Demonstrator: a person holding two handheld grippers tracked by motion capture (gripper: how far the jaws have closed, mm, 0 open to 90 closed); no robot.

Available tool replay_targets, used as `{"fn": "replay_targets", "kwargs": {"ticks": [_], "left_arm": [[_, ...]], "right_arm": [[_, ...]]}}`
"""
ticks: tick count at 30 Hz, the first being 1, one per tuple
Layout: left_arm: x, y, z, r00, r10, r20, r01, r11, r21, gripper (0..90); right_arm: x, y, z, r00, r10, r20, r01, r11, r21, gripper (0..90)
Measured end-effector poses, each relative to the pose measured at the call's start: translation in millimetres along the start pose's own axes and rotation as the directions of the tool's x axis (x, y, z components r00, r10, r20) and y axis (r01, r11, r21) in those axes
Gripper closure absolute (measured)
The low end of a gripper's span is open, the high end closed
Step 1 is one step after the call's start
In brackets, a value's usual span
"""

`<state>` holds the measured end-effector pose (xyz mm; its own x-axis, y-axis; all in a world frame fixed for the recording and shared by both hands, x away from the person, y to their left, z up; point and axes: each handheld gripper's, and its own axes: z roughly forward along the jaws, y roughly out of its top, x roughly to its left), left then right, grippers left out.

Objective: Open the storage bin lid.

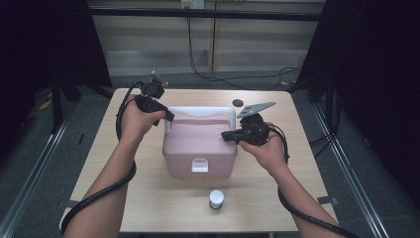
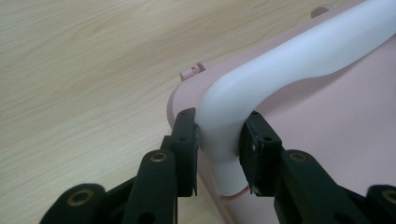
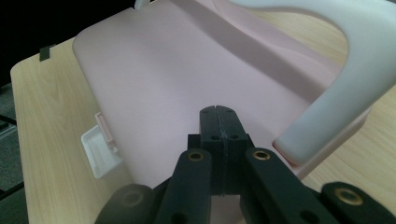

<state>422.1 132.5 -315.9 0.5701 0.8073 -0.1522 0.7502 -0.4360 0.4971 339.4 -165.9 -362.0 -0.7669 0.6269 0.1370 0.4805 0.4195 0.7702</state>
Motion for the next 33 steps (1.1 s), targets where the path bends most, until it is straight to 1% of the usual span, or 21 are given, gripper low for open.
{"fn": "replay_targets", "kwargs": {"ticks": [4,7,9,10,12,14,15,17,18,20,21,22,23,24,26,27,28,30,33], "left_arm": [[-0.1,1.8,-0.5,1.0,0.006,0.0,-0.006,0.9999,0.013,68.9],[-1.5,2.8,-1.0,1.0,-0.002,-0.005,0.002,0.9999,0.016,69.0],[-1.7,4.1,-2.6,0.9999,0.013,-0.007,-0.013,0.9997,0.022,69.1],[-2.3,4.5,-3.3,0.9999,0.014,-0.008,-0.014,0.9996,0.024,69.1],[-3.0,5.2,-5.0,0.9998,0.019,-0.006,-0.019,0.9994,0.029,69.2],[-3.0,5.5,-6.4,0.9997,0.023,-0.002,-0.023,0.9992,0.032,69.3],[-3.7,5.5,-7.1,0.9998,0.018,-0.005,-0.018,0.9994,0.03,69.3],[-3.9,5.8,-7.9,0.9998,0.017,-0.004,-0.017,0.9995,0.026,69.3],[-4.1,6.3,-9.2,0.9997,0.024,-0.004,-0.024,0.9993,0.028,69.4],[-4.5,7.6,-12.3,0.9998,0.02,-0.002,-0.02,0.9996,0.02,69.4],[-3.9,8.6,-14.2,0.9995,0.031,-0.003,-0.031,0.9994,0.019,69.4],[-4.5,8.9,-14.9,0.9997,0.023,-0.003,-0.023,0.9996,0.014,69.4],[-3.9,10.1,-16.7,0.9993,0.037,-0.002,-0.037,0.9992,0.015,69.4],[-5.0,10.5,-17.4,0.9997,0.023,-0.004,-0.023,0.9997,0.008,69.4],[-4.5,12.0,-19.5,0.9994,0.035,-0.005,-0.035,0.9993,0.009,69.4],[-5.3,12.3,-19.7,0.9997,0.026,-0.005,-0.026,0.9997,0.004,69.4],[-5.2,12.8,-20.2,0.9997,0.026,-0.004,-0.026,0.9997,0.006,69.4],[-3.3,13.5,-20.9,0.9996,0.028,0.003,-0.028,0.9996,0.005,69.4],[-2.7,14.2,-22.2,0.9997,0.025,0.006,-0.025,0.9997,-0.004,69.4]], "right_arm": [[-0.9,0.5,-0.3,1.0,0.005,-0.003,-0.005,1.0,0.001,90.0],[0.1,2.7,-0.4,0.9999,-0.012,0.002,0.012,1.0,0.013,90.0],[1.3,4.3,-1.1,0.9996,-0.025,0.008,0.025,0.999,0.026,90.0],[1.6,5.2,-1.8,0.9989,-0.043,0.017,0.042,0.999,0.032,90.0],[2.2,4.9,-4.0,0.9982,-0.051,0.032,0.049,0.998,0.04,90.0],[1.1,2.9,-7.1,0.9986,-0.046,0.027,0.045,0.998,0.041,90.0],[-0.1,1.6,-9.0,0.9986,-0.045,0.029,0.044,0.998,0.038,90.0],[-2.9,-0.5,-14.2,0.999,-0.041,0.017,0.04,0.999,0.03,90.0],[-4.3,-1.4,-18.6,0.9986,-0.043,0.03,0.042,0.999,0.026,90.0],[-8.0,-2.8,-24.9,0.999,-0.036,0.025,0.036,0.999,0.015,90.0],[-9.7,-3.7,-29.1,0.9989,-0.032,0.035,0.032,0.999,0.008,90.0],[-12.5,-4.9,-33.6,0.999,-0.027,0.036,0.027,1.0,0.009,90.0],[-13.9,-5.8,-36.2,0.9987,-0.028,0.042,0.027,1.0,0.009,90.0],[-16.6,-7.8,-40.3,0.9984,-0.021,0.052,0.02,1.0,0.013,90.0],[-21.4,-11.5,-45.3,0.998,-0.01,0.063,0.009,1.0,0.018,90.0],[-23.9,-13.9,-47.7,0.9977,-0.006,0.067,0.004,1.0,0.02,90.0],[-26.2,-16.6,-49.7,0.9978,0.006,0.066,-0.008,1.0,0.026,90.0],[-29.5,-21.3,-52.5,0.997,0.017,0.075,-0.02,0.999,0.034,90.0],[-31.5,-25.6,-53.6,0.9971,0.014,0.074,-0.017,0.999,0.039,90.0]]}}
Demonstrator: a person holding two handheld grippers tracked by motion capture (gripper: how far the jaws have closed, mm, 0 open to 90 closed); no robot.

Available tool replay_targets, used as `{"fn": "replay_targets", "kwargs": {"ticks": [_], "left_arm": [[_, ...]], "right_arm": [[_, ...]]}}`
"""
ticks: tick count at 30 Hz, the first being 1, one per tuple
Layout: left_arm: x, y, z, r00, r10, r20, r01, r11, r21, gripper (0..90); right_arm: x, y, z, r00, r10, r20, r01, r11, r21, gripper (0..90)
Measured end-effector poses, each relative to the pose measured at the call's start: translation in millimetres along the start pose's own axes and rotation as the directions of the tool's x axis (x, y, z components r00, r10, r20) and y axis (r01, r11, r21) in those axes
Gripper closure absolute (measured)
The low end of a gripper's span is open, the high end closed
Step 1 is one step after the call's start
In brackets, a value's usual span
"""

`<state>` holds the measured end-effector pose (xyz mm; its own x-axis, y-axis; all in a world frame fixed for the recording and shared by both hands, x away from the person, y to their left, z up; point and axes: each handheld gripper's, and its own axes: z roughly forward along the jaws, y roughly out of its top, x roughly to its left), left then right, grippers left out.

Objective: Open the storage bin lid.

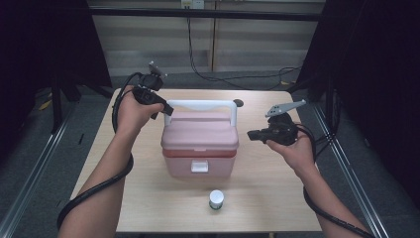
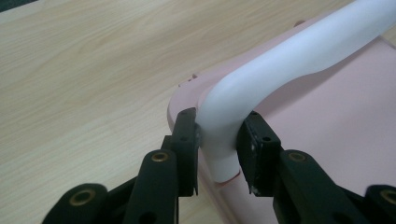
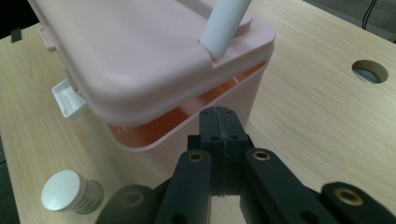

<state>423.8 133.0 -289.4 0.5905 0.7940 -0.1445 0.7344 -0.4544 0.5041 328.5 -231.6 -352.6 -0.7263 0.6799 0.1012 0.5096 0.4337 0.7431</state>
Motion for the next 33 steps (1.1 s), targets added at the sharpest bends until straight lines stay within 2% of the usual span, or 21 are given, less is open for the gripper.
{"fn": "replay_targets", "kwargs": {"ticks": [2,7,11,13,16,27,33], "left_arm": [[-0.6,1.7,-1.5,1.0,0.003,-0.004,-0.003,1.0,0.0,69.4],[0.3,3.0,-4.1,1.0,-0.006,0.0,0.006,0.9999,-0.009,69.4],[1.5,4.9,-6.3,0.9999,-0.008,0.007,0.008,0.9998,-0.02,69.4],[0.8,5.6,-6.9,0.9999,-0.014,0.006,0.015,0.9996,-0.025,69.4],[2.2,6.4,-8.3,0.9999,-0.012,0.01,0.013,0.9996,-0.027,69.4],[2.0,6.6,-9.1,1.0,-0.005,0.008,0.005,0.9994,-0.035,69.4],[1.8,5.7,-8.6,1.0,-0.001,0.004,0.001,0.9989,-0.047,69.3]], "right_arm": [[-0.2,-4.3,2.3,1.0,-0.002,-0.002,0.002,1.0,0.011,90.0],[-0.4,-7.8,6.6,0.9996,0.0,-0.029,0.0,1.0,0.001,90.0],[1.5,-9.5,12.1,0.9993,-0.006,-0.038,0.007,1.0,0.019,90.0],[1.7,-9.3,14.0,0.9986,-0.005,-0.052,0.006,1.0,0.009,90.0],[2.9,-7.8,18.6,0.9977,-0.001,-0.067,0.001,1.0,0.009,90.0],[16.2,6.1,36.3,0.9941,-0.04,-0.101,0.044,0.999,0.033,90.0],[21.4,11.4,41.1,0.992,-0.044,-0.118,0.047,0.999,0.018,90.0]]}}
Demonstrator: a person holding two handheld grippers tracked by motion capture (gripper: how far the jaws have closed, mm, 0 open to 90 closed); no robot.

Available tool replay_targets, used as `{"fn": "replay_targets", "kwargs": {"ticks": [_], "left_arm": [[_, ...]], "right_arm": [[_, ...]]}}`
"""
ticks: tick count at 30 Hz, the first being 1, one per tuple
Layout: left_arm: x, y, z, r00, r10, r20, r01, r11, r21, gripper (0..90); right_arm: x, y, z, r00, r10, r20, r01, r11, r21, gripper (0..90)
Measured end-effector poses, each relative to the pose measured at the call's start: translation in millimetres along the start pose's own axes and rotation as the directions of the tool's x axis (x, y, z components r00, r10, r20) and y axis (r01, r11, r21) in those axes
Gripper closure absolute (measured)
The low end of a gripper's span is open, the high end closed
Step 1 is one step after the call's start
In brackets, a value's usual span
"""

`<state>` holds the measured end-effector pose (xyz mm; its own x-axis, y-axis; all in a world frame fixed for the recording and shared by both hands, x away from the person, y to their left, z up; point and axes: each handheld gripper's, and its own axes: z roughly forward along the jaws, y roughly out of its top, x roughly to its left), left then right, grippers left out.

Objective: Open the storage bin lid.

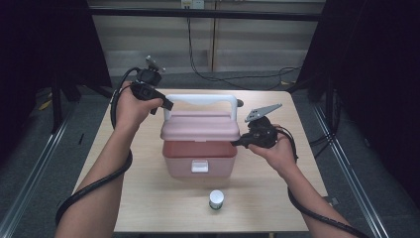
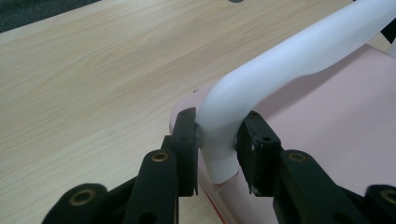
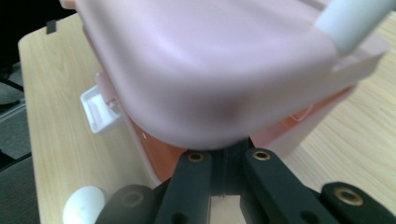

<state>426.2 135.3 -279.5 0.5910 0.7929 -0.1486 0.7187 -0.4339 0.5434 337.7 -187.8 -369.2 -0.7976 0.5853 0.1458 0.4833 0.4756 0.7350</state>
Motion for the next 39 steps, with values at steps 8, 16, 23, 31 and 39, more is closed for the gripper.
{"fn": "replay_targets", "kwargs": {"ticks": [8,16,23,31,39], "left_arm": [[0.8,-2.1,0.5,1.0,0.003,0.001,-0.003,0.9999,-0.012,69.3],[3.7,-7.7,1.3,0.9999,0.016,-0.001,-0.016,0.9991,-0.04,63.2],[9.1,-18.0,-1.8,0.9997,0.016,-0.021,-0.017,0.9989,-0.044,52.3],[19.6,-31.3,-6.6,0.9998,-0.004,-0.019,0.003,0.9992,-0.04,42.0],[34.3,-48.4,-9.6,0.9994,-0.024,-0.025,0.024,0.9995,-0.019,42.2]], "right_arm": [[1.1,2.4,4.6,1.0,-0.003,0.007,0.003,1.0,0.006,90.0],[1.4,2.7,2.6,1.0,0.0,0.004,0.0,1.0,-0.004,90.0],[2.7,4.3,-0.2,1.0,-0.003,0.007,0.003,1.0,-0.013,90.0],[3.4,6.7,-2.1,0.9999,-0.004,0.016,0.004,1.0,-0.012,90.0],[4.1,11.9,-4.8,0.9995,-0.008,0.029,0.008,1.0,-0.013,90.0]]}}
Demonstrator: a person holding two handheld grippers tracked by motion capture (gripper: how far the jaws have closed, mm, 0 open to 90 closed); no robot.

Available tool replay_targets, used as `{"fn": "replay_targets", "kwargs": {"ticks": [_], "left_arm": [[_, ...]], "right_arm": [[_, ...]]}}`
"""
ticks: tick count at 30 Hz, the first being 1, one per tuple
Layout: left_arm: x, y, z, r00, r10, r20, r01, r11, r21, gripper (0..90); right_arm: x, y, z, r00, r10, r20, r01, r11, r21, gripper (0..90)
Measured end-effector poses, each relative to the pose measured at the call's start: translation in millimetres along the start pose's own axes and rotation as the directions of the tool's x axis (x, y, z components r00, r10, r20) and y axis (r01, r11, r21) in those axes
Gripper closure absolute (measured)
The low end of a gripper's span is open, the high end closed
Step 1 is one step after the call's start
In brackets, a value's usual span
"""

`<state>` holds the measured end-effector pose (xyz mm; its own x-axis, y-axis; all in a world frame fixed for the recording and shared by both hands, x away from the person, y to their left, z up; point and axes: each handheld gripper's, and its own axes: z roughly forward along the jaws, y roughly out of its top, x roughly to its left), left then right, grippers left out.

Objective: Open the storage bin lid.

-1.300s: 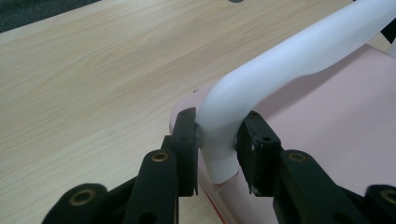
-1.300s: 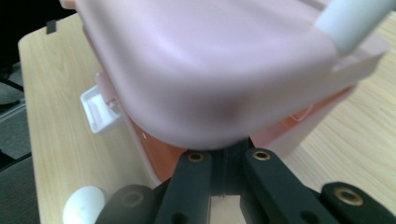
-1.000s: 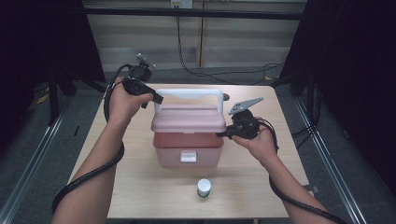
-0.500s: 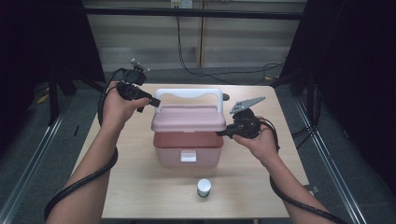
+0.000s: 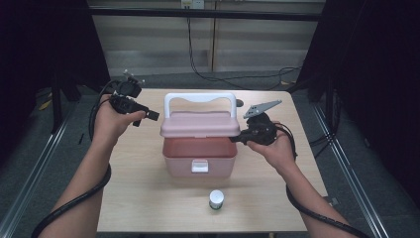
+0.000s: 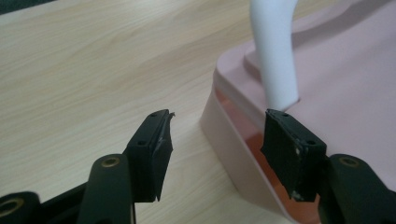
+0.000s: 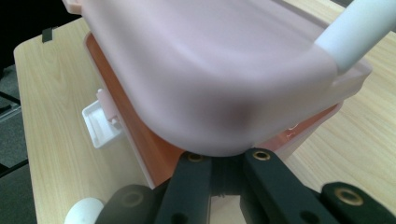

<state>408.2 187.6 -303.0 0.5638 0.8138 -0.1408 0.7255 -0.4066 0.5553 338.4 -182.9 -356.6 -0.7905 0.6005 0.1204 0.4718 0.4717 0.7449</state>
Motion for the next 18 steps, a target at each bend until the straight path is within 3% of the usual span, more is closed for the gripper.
{"fn": "replay_targets", "kwargs": {"ticks": [8,18], "left_arm": [[8.4,-15.6,7.9,1.0,-0.005,0.007,0.005,0.9998,0.017,42.3],[6.0,-25.6,15.6,0.9991,0.005,0.042,-0.005,0.9999,0.012,42.3]], "right_arm": [[0.8,7.5,-6.4,1.0,0.0,0.008,0.0,1.0,-0.004,90.0],[-0.9,11.3,-8.3,0.9999,0.014,0.01,-0.014,1.0,-0.018,90.0]]}}
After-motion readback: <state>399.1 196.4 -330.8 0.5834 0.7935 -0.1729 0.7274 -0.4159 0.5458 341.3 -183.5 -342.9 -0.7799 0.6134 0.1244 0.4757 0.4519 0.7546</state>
